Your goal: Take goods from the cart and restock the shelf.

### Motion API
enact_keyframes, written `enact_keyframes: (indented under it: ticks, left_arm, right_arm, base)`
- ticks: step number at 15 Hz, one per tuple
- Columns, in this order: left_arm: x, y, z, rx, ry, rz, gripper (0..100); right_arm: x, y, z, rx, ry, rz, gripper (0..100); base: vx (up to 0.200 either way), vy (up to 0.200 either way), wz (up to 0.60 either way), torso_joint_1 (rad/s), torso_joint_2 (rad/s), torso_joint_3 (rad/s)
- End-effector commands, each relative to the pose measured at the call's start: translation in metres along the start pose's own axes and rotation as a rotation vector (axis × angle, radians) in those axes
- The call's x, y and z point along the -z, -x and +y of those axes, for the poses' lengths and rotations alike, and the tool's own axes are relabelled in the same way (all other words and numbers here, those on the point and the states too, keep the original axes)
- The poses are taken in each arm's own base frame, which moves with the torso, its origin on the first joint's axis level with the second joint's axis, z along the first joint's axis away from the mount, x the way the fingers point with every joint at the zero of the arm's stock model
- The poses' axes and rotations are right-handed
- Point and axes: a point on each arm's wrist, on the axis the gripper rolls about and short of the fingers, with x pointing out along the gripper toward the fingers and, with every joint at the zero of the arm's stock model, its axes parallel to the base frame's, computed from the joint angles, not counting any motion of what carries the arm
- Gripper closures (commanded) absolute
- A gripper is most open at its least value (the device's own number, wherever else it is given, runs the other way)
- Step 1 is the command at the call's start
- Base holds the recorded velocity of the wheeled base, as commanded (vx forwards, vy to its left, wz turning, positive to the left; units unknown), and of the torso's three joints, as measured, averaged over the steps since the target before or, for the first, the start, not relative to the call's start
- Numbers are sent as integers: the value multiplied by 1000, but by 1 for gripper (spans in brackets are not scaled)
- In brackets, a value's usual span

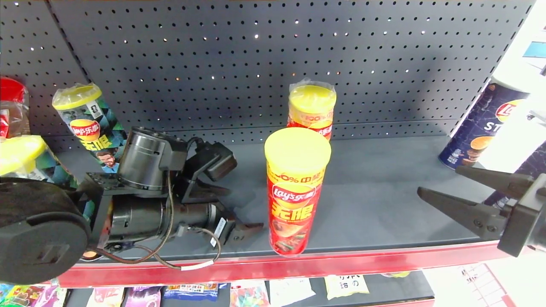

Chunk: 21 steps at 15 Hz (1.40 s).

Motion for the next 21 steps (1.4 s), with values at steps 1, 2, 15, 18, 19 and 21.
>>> enact_keyframes:
  ticks: [1,2,15,18,19,21]
  left_arm:
    - [-2,-5,-4,15,-8,3,0]
    - [-2,-6,-5,17,-11,3,0]
    - [-8,-19,-11,42,-30,8,0]
    - [-11,-23,-10,41,-31,5,0]
    - [-11,-24,-12,45,-33,5,0]
    - [-12,-25,-13,49,-36,3,0]
  right_arm:
    - [0,-1,0,1,-1,0,0]
    - [-1,-1,-1,4,-1,-1,0]
    - [-1,-1,-1,9,-2,-1,0]
    - [-1,-1,-1,9,-2,-2,0]
    - [-1,-1,-1,9,-2,-2,0]
    - [-1,0,-1,6,-3,-4,0]
  base:
    - [0,0,0,0,0,0]
    - [0,0,0,0,0,0]
    - [0,0,0,0,0,0]
    - [0,0,0,0,0,0]
    - [0,0,0,0,0,0]
    - [0,0,0,0,0,0]
